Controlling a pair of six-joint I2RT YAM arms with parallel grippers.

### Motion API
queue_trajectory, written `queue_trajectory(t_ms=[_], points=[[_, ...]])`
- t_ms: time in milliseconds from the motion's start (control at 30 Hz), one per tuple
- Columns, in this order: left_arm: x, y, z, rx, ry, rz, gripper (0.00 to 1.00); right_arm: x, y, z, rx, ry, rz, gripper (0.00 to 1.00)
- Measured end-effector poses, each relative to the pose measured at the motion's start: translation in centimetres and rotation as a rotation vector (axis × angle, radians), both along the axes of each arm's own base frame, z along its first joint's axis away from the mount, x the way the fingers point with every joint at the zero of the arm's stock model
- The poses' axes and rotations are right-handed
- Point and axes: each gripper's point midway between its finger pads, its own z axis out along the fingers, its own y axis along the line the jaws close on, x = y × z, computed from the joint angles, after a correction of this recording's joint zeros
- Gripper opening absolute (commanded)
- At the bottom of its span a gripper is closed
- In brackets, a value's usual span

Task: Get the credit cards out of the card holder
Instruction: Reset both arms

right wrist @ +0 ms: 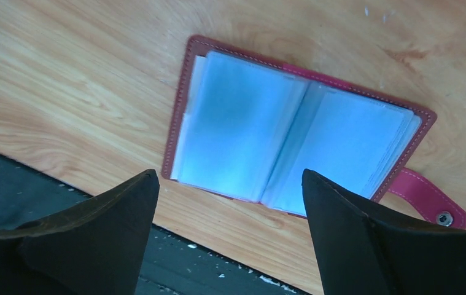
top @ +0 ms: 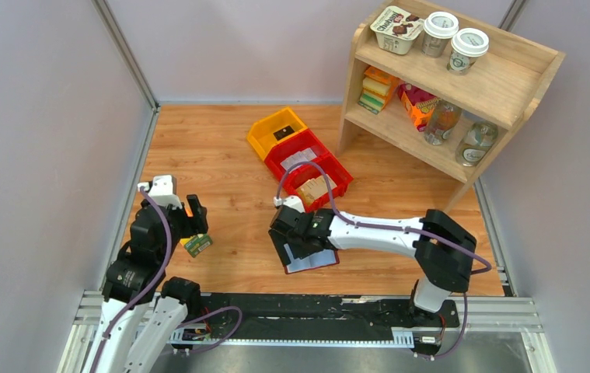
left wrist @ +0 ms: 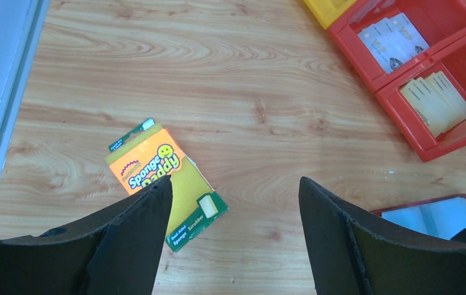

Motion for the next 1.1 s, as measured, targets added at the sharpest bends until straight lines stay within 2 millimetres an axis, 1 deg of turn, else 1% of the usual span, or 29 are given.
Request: queue_trajectory(t_ms=[67,133,333,700,900,1000,1100], points=[[0.0,0.1,0.0,0.001,-0.003,0.003,0.82,-0.5,-0.5,-1.6,-0.040,0.023,-0.004,0.89],[0.0,0.1,0.0,0.003,-0.001,0.006,0.83,-0.7,-1.1,-2.7,-0.068,0.039,-0.015,0.88],[0.2,0.1,-0.4,0.009,0.021,0.006,0.82,-0.9,-1.9,-4.7,-0.121,0.064,-0.031,0.87],[0.3,0.0,-0.6,0.013,0.032,0.006,0.82,-0.8,-1.7,-4.3,-0.119,0.047,-0.033,0.89],[0.4,0.0,-0.8,0.015,0.041,0.006,0.82,-0.8,-0.7,-3.5,-0.098,0.028,-0.018,0.89],[0.4,0.0,-0.8,0.015,0.042,0.005,0.82,-0.9,-0.6,-3.7,-0.103,0.031,-0.017,0.88],[0.4,0.0,-0.8,0.016,0.044,0.005,0.82,-1.0,-0.8,-4.6,-0.128,0.043,-0.016,0.85]])
